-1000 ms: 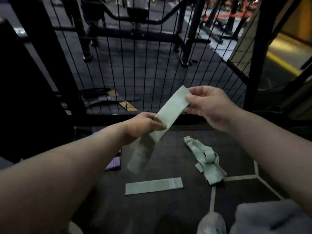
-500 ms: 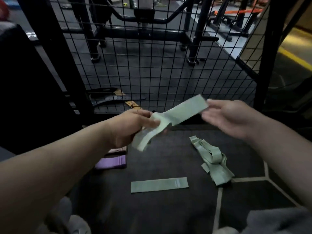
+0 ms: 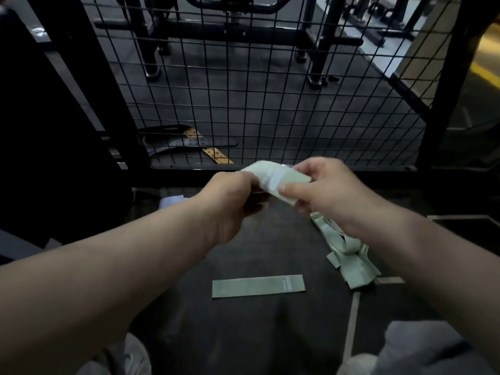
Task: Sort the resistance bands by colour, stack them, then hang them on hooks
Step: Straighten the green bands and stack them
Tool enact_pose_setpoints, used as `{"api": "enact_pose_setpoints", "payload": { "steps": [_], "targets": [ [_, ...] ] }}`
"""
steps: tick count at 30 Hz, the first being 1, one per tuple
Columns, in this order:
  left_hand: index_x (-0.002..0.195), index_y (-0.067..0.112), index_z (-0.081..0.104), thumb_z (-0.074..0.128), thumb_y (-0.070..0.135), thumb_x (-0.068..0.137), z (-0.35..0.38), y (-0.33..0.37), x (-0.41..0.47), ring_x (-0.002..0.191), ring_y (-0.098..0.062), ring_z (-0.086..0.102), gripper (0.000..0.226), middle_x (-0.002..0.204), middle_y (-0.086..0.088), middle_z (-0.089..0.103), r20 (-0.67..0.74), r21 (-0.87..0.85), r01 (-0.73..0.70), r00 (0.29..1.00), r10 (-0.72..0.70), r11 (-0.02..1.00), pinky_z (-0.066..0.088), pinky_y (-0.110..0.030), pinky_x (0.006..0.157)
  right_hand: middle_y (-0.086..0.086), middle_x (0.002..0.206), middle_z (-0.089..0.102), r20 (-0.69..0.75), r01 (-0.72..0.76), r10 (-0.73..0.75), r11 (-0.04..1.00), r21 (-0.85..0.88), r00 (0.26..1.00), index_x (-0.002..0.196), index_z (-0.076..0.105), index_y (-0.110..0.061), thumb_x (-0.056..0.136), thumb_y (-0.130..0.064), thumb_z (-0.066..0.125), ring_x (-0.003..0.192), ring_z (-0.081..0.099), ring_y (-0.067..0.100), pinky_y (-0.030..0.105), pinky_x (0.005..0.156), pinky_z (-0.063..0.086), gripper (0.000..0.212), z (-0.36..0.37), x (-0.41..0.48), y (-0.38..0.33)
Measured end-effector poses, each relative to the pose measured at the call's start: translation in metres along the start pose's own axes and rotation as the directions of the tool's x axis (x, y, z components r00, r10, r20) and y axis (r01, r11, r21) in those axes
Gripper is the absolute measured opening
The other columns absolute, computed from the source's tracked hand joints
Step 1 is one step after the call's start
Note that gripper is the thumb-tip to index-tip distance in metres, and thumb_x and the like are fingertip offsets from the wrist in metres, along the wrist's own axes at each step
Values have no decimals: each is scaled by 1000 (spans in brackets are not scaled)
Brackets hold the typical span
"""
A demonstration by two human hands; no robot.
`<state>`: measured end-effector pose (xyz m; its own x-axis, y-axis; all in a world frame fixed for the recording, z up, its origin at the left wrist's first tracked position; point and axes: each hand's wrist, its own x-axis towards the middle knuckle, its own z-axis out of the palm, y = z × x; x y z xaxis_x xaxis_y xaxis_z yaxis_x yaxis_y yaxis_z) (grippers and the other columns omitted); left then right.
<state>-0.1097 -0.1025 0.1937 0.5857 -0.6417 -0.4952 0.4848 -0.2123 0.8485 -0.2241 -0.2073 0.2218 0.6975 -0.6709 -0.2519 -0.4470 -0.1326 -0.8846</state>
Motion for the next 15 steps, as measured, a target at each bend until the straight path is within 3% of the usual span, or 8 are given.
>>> {"api": "enact_pose_setpoints", "payload": {
  "steps": [3, 5, 6, 8, 10, 13, 15],
  "targets": [
    [100, 8, 63, 37, 8, 94, -8, -6, 0, 73, -20, 62, 27, 90, -5, 73, -24, 103, 183, 983, -181, 978, 43, -29, 63, 5, 84, 71, -62, 143, -155, 976, -166, 986, 89, 66, -22, 82, -12, 74, 67, 65, 20, 44, 66, 57, 15, -3, 3, 1],
    [89, 10, 57, 41, 6, 90, -8, -10, -3, 69, -21, 54, 17, 82, -5, 62, -65, 135, 230, 973, -223, 964, 36, -28, 59, 0, 82, 70, 5, 221, -227, 941, -257, 974, 90, 65, -26, 85, -14, 69, 72, 67, 22, 45, 67, 57, 14, -3, 2, 3],
    [86, 12, 54, 45, 2, 86, -8, -11, -4, 68, -20, 50, 14, 80, -5, 57, -82, 167, 186, 981, -174, 968, 33, -28, 56, -3, 80, 68, 56, 254, -250, 915, -313, 967, 90, 66, -28, 86, -14, 67, 70, 65, 19, 43, 65, 55, 14, -4, 1, 3],
    [91, 16, 57, 57, -3, 79, -5, -14, -3, 73, -15, 54, 23, 88, -3, 61, -39, 304, -32, 998, 46, 952, 38, -26, 58, -7, 83, 64, 154, 333, -295, 820, -465, 943, 91, 66, -32, 88, -14, 63, 70, 59, 8, 35, 64, 50, 19, -7, -1, 5],
    [110, 18, 60, 69, -2, 73, 0, -15, -5, 89, -14, 62, 43, 103, -1, 67, 119, 330, -220, 974, 191, 918, 51, -28, 72, -10, 99, 60, 219, 384, -315, 736, -557, 923, 102, 66, -37, 89, -13, 63, 87, 59, 5, 28, 78, 49, 28, -10, -4, 5],
    [116, 14, 60, 70, -7, 82, 5, -17, -10, 94, -14, 66, 41, 102, -3, 70, 269, 284, -292, 938, 217, 913, 54, -31, 88, -13, 100, 64, 194, 397, -348, 757, -519, 917, 112, 61, -37, 86, -15, 70, 90, 61, 6, 33, 83, 51, 35, -11, -6, 7],
    [112, 11, 62, 72, -1, 84, 4, -22, -9, 87, -12, 65, 32, 96, -2, 70, 281, 325, -316, 932, 228, 891, 54, -28, 84, -11, 91, 63, 151, 383, -356, 789, -480, 922, 113, 61, -36, 84, -20, 75, 81, 60, 4, 29, 76, 50, 36, -12, -6, 10]
  ]
}}
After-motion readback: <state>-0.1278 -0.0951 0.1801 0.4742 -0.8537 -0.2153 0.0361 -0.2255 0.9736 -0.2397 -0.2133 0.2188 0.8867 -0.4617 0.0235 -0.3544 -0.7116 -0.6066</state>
